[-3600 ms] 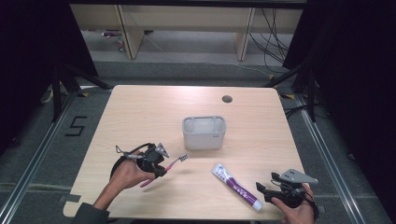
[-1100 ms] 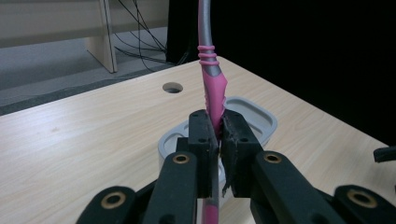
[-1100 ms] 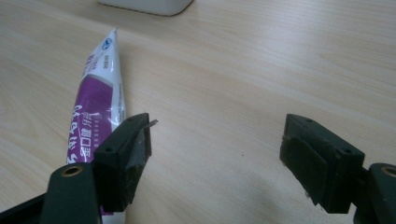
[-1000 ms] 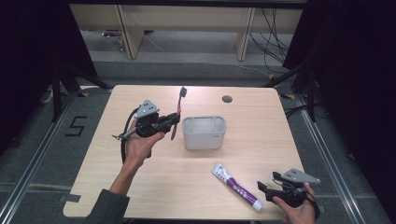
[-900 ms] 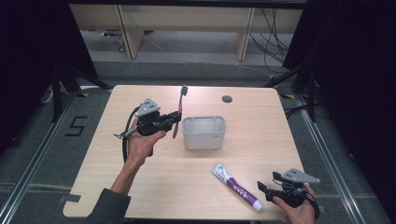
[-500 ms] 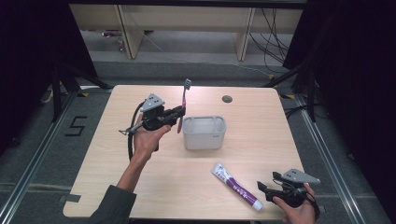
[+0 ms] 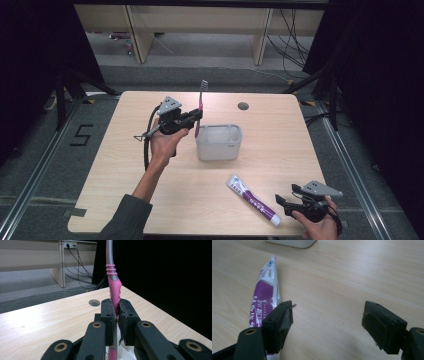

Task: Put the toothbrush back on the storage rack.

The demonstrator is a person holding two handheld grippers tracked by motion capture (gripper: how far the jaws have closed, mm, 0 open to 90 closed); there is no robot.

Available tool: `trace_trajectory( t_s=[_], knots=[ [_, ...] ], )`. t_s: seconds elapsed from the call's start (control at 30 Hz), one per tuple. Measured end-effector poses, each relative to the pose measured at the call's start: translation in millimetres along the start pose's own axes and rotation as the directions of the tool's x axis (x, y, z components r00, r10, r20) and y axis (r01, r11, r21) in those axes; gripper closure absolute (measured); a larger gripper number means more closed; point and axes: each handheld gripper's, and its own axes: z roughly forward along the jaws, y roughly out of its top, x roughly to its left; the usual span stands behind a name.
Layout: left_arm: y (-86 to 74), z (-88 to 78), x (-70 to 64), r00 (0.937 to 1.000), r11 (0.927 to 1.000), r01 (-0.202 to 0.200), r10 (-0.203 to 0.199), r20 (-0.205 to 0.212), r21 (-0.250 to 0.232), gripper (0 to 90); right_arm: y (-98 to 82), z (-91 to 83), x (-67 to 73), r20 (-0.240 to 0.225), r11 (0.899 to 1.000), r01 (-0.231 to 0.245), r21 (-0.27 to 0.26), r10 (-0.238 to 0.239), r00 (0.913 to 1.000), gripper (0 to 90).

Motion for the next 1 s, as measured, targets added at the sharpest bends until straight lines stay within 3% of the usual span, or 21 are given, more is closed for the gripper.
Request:
trace_trajectory(
  t_s=[0.2, 0.5, 0.53, 0.67, 0.73, 0.97, 1.0],
  knots=[
    [-1.4, 9.1, 1.3, 0.9996, 0.9992, 0.027, -0.027, -0.004, -0.031, 82.3, 0.0, 0.2, 0.6, -0.006, 1.000, -0.002, 0.004, 0.002, 1.0000, 25.1],
    [-7.4, 19.6, 2.8, 0.9993, 0.9991, 0.034, -0.035, -0.017, -0.025, 82.3, 0.0, 0.4, 0.8, -0.009, 1.000, -0.003, 0.004, 0.003, 1.0000, 25.1],
    [-8.7, 21.6, 2.6, 0.9993, 0.9993, 0.031, -0.031, -0.019, -0.021, 82.3, -0.2, 1.1, 1.9, -0.028, 1.000, -0.023, 0.012, 0.023, 0.9993, 25.1],
    [-12.6, 25.9, 3.9, 0.9991, 0.9994, 0.033, -0.033, -0.026, -0.015, 82.3, 0.1, 0.3, 0.9, -0.011, 1.000, 0.002, 0.003, -0.002, 0.9999, 25.1],
    [-13.7, 26.9, 5.0, 0.9990, 0.9992, 0.036, -0.036, -0.025, -0.018, 82.2, 0.0, 0.9, 2.2, -0.035, 1.000, -0.022, 0.018, 0.022, 0.9991, 25.1],
    [-24.7, 30.6, 9.4, 0.9983, 0.9988, 0.048, -0.049, -0.032, -0.006, 82.2, 0.0, 1.1, 2.4, -0.037, 1.000, -0.022, 0.018, 0.023, 0.9991, 25.1],
    [-26.9, 31.1, 10.5, 0.9980, 0.9986, 0.052, -0.052, -0.035, -0.006, 82.2, 0.0, 1.0, 1.0, -0.019, 1.000, 0.005, 0.010, -0.004, 0.9998, 25.1]
  ],
)
